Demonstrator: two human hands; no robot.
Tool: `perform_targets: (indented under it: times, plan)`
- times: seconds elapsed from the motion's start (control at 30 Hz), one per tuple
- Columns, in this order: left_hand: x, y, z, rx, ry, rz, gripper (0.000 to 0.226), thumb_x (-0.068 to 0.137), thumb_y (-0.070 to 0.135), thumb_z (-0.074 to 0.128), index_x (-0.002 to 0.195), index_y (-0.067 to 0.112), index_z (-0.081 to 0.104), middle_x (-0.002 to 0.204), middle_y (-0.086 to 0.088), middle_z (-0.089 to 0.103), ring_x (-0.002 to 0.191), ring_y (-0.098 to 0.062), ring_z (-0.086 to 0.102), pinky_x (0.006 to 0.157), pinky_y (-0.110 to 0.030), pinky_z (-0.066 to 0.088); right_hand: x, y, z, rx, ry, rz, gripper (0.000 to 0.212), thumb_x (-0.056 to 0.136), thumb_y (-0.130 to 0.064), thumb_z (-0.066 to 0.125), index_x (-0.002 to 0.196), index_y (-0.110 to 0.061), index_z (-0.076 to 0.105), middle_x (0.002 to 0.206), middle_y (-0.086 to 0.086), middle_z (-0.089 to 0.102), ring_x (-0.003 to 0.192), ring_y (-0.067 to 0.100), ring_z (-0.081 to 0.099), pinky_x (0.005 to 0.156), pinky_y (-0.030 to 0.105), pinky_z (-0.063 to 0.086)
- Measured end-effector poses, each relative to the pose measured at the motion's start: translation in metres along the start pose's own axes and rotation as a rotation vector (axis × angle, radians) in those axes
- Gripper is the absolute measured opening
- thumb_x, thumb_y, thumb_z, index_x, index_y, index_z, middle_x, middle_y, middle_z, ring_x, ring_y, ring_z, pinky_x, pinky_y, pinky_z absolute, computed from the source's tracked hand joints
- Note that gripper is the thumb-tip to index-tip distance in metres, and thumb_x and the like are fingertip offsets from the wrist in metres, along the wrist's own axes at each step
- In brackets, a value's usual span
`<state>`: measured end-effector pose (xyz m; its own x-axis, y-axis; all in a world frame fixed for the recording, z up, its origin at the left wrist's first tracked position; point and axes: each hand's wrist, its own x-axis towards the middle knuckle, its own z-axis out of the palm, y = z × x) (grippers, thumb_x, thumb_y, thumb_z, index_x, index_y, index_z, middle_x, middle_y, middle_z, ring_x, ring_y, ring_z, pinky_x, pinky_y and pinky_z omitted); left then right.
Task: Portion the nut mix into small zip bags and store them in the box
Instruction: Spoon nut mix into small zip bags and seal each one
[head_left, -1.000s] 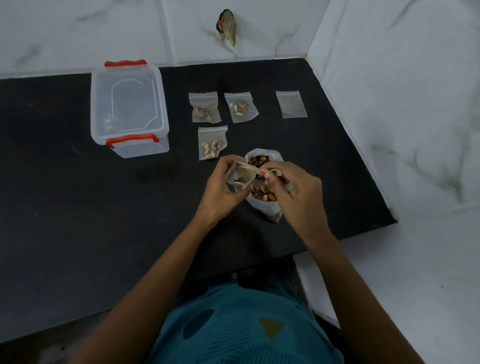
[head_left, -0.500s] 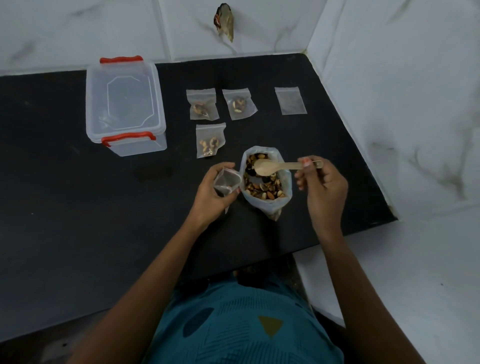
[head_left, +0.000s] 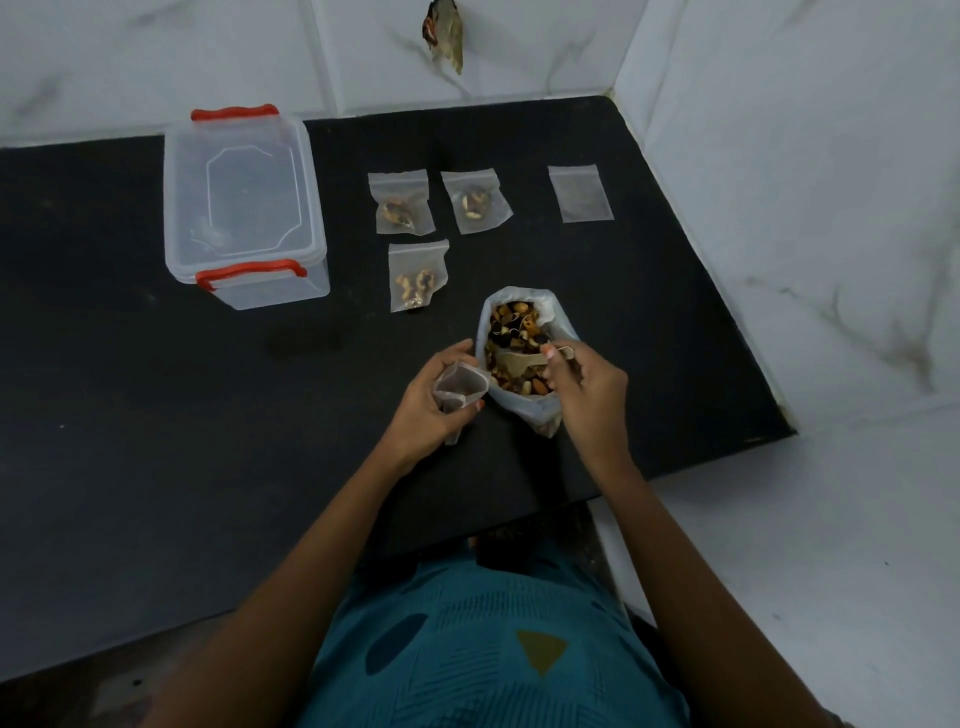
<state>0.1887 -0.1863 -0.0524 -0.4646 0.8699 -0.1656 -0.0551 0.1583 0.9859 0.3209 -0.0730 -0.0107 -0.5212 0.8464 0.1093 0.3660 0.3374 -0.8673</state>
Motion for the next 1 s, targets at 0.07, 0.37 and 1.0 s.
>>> perform_targets:
  times: [0.07,0.37,1.0]
  plan:
    - [0.001,-0.001,0.001,-0.007,-0.007,0.000,0.042,0.080,-0.007,0.062,0.116,0.012,0.050,0.125,0.019,0.046,0.110,0.013,0.050,0.088,-0.012,0.047,0.001,0.003,-0.001,0.046,0.021,0.079,0.015,0.092,-0.011,0.053,0.084,-0.003,0.063,0.064,-0.008,0.056,0.057,-0.007,0.055,0.058,0.007,0.044]
    - [0.003,-0.002,0.004,-0.037,-0.029,-0.012,0.040,0.080,-0.009,0.061,0.114,0.009,0.051,0.125,0.019,0.046,0.109,0.013,0.051,0.094,-0.016,0.047,0.010,0.009,-0.001,0.254,0.102,0.382,0.020,0.094,-0.014,0.051,0.079,-0.007,0.063,0.063,-0.001,0.058,0.050,-0.002,0.053,0.054,0.013,0.045]
    - [0.004,-0.001,0.008,-0.124,-0.023,0.010,0.036,0.080,-0.007,0.062,0.111,0.009,0.054,0.139,0.008,0.040,0.116,0.009,0.048,0.090,-0.013,0.045,0.004,0.001,-0.006,0.253,0.073,0.364,0.024,0.094,-0.014,0.051,0.071,-0.014,0.061,0.060,-0.001,0.058,0.050,0.000,0.053,0.052,0.016,0.045]
